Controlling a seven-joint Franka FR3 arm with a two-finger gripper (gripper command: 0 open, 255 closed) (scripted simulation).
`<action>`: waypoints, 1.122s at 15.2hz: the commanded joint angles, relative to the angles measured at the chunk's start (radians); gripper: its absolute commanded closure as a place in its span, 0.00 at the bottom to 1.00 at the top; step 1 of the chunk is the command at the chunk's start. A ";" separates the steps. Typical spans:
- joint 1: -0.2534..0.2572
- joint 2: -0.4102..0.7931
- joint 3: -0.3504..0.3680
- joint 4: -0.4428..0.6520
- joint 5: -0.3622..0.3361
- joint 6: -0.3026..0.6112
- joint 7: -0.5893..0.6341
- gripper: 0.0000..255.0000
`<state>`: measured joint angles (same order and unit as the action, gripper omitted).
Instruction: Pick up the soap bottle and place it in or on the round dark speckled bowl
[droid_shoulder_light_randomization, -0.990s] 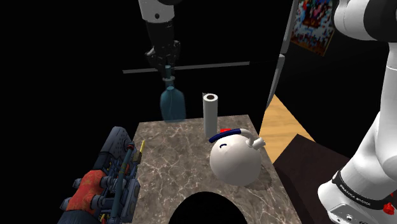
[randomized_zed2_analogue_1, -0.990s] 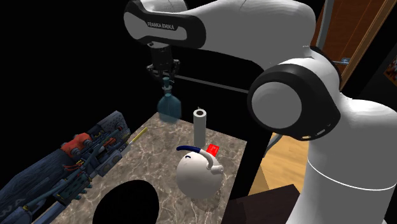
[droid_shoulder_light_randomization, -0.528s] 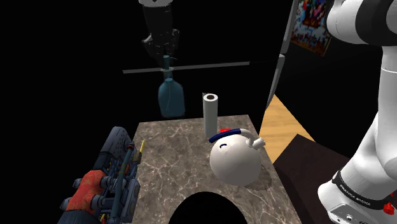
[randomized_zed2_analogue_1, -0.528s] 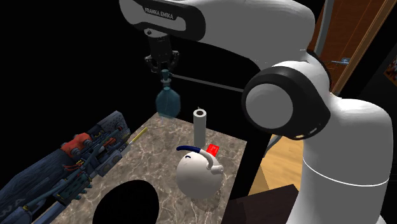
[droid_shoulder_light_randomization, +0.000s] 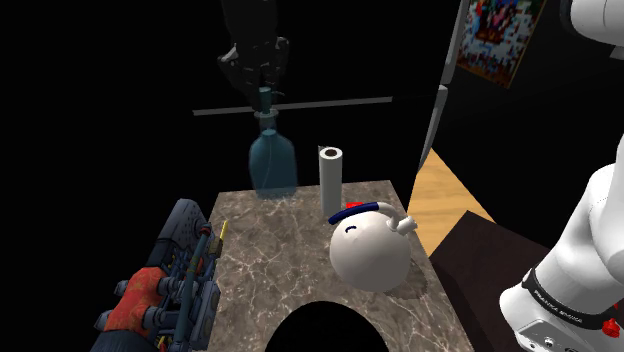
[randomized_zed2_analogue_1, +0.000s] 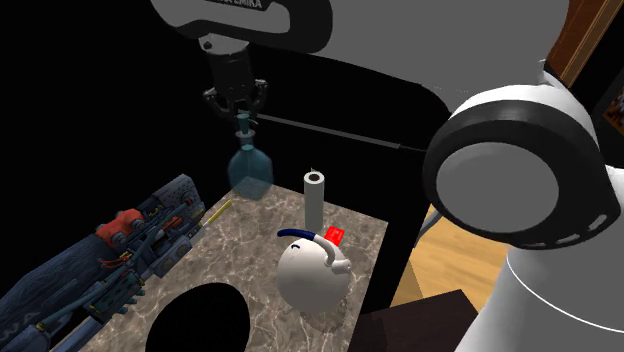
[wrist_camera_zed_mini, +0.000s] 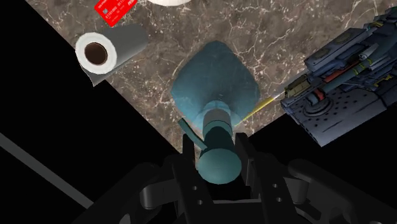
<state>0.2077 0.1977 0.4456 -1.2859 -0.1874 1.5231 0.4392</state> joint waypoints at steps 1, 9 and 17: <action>0.010 -0.048 0.013 -0.048 0.017 0.001 0.029 1.00; 0.072 -0.178 0.074 -0.134 0.067 -0.045 0.157 1.00; 0.151 -0.236 0.156 -0.123 0.092 -0.123 0.315 1.00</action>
<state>0.3480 -0.0282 0.5904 -1.4071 -0.1001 1.4083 0.7318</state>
